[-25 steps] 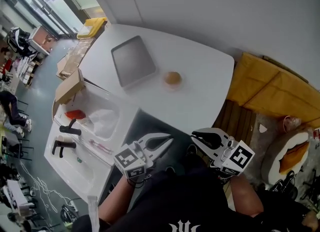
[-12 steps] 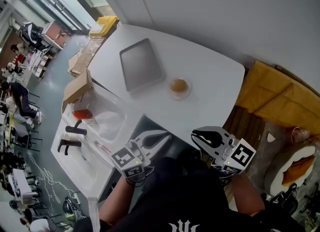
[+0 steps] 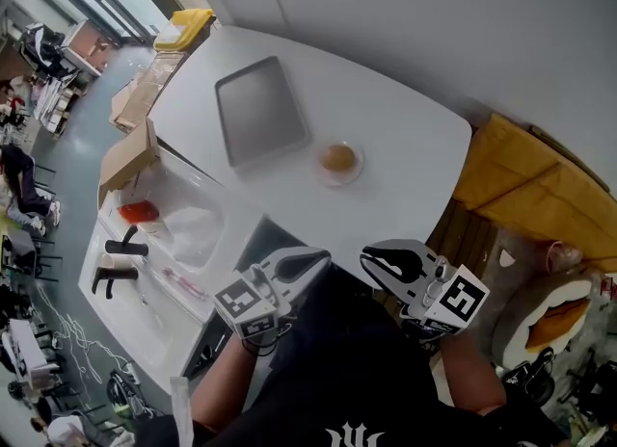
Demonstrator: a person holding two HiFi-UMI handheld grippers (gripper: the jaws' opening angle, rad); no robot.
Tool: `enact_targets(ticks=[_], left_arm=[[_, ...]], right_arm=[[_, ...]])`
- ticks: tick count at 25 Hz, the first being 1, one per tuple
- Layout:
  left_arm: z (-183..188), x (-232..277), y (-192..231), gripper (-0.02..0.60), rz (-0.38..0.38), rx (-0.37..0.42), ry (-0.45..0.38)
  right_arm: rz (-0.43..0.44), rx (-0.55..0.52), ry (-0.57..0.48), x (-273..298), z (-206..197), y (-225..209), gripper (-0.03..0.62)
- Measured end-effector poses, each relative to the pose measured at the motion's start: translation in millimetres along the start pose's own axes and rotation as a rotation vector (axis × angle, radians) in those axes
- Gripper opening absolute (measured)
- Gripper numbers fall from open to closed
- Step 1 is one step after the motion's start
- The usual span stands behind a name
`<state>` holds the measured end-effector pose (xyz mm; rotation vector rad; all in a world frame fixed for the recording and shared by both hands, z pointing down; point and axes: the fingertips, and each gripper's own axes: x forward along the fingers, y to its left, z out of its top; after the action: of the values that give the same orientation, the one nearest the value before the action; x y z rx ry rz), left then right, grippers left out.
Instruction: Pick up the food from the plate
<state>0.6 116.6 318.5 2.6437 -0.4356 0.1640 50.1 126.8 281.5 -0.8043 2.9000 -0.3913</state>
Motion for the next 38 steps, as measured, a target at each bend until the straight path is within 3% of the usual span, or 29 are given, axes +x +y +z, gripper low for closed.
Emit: enact_targets(ticks=[7,14,23,29,38], left_arm=[[7,-3,42,0.008,0.003,-0.011,0.006],[14,-2,93,0.008,-0.05,-0.009,-0.006],[27,19,148,0.008,-0.136,-0.068,0.002],[27,24,176,0.008,-0.123,-0.064,-0.011],[17,50,212,0.008,0.012,-0.082,-0.013]], right_arm=[[-0.039,-0.007,0.042,29,7,-22,0.006],[-0.08,-0.008,0.077,70,13,-51,0.006],[-0.151,-0.023,0.143,112,10,-112,0.006],[-0.145,-0.003,0.187,133,-4,-140,0.006],[-0.068,0.023,0.199,132,-36,-186,0.012]])
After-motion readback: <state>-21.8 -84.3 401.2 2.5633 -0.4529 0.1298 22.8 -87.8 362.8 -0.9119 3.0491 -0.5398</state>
